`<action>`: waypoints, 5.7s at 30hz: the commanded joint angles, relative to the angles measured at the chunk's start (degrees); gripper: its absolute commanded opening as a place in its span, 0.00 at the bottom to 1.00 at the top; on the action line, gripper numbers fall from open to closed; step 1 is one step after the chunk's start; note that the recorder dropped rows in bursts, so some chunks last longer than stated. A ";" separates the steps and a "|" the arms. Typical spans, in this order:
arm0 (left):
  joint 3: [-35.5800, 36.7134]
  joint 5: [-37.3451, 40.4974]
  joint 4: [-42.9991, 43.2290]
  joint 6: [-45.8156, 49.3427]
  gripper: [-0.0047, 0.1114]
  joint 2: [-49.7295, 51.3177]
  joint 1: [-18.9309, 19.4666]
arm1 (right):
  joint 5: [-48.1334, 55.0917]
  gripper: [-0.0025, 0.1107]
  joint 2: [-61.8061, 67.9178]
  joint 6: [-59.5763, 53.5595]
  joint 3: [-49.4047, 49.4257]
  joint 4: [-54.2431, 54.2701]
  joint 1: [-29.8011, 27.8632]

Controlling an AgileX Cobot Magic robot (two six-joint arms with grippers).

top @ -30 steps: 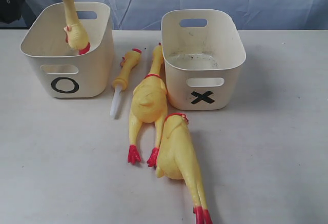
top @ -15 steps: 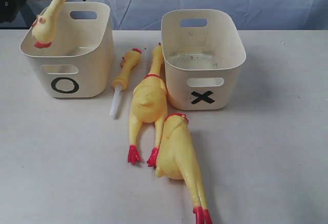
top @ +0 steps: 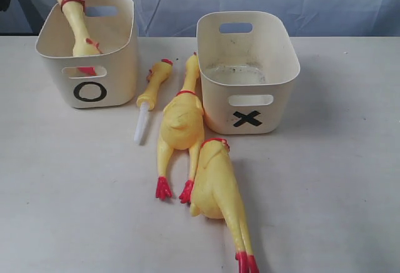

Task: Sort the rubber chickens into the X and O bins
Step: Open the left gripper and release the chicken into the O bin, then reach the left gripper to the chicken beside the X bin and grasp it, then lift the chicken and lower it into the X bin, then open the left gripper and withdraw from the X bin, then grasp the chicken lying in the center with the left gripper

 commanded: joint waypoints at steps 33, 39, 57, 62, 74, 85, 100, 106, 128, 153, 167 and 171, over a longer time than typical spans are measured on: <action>9.17 51.85 -28.46 11.66 0.80 -8.66 -29.63 | -0.55 0.02 -0.18 -0.06 0.13 0.00 0.19; 12.87 46.49 -27.46 6.22 0.81 -8.66 -36.66 | -0.55 0.02 -0.18 -0.06 0.13 0.00 0.19; 13.28 54.99 -24.96 -6.58 0.05 8.76 -39.42 | -0.56 0.02 -0.18 -0.06 0.13 0.00 0.19; 13.28 58.70 -29.55 -0.68 0.04 4.20 -39.42 | -0.56 0.02 -0.18 -0.06 0.13 0.00 0.19; 10.28 45.29 -91.85 76.06 0.04 -11.65 -39.42 | -0.67 0.02 -0.18 -0.06 0.13 0.00 0.19; -13.87 12.83 -85.13 85.56 0.04 6.65 -32.42 | -0.56 0.02 -0.18 -0.06 0.13 0.00 0.19; -17.29 6.31 -84.11 86.27 0.64 8.63 -32.53 | -0.56 0.02 -0.18 -0.06 0.13 0.00 0.19; -17.29 3.89 -90.86 87.06 0.64 8.63 -32.53 | -0.73 0.02 -0.18 -0.06 0.13 0.00 0.19; 5.37 -10.57 -91.85 91.43 0.64 8.29 -43.35 | -0.55 0.02 -0.18 -0.06 0.13 0.00 0.19; 5.85 -17.49 -91.85 97.23 0.64 -5.47 -43.38 | -0.70 0.02 -0.18 -0.06 0.13 -0.10 0.19; 12.45 -4.24 -91.85 90.99 0.71 2.99 -38.76 | -0.58 0.02 -0.18 -0.06 0.13 0.03 0.19; 12.45 -1.64 -90.10 91.11 0.73 6.16 -35.69 | -0.58 0.02 -0.18 -0.06 0.13 0.03 0.19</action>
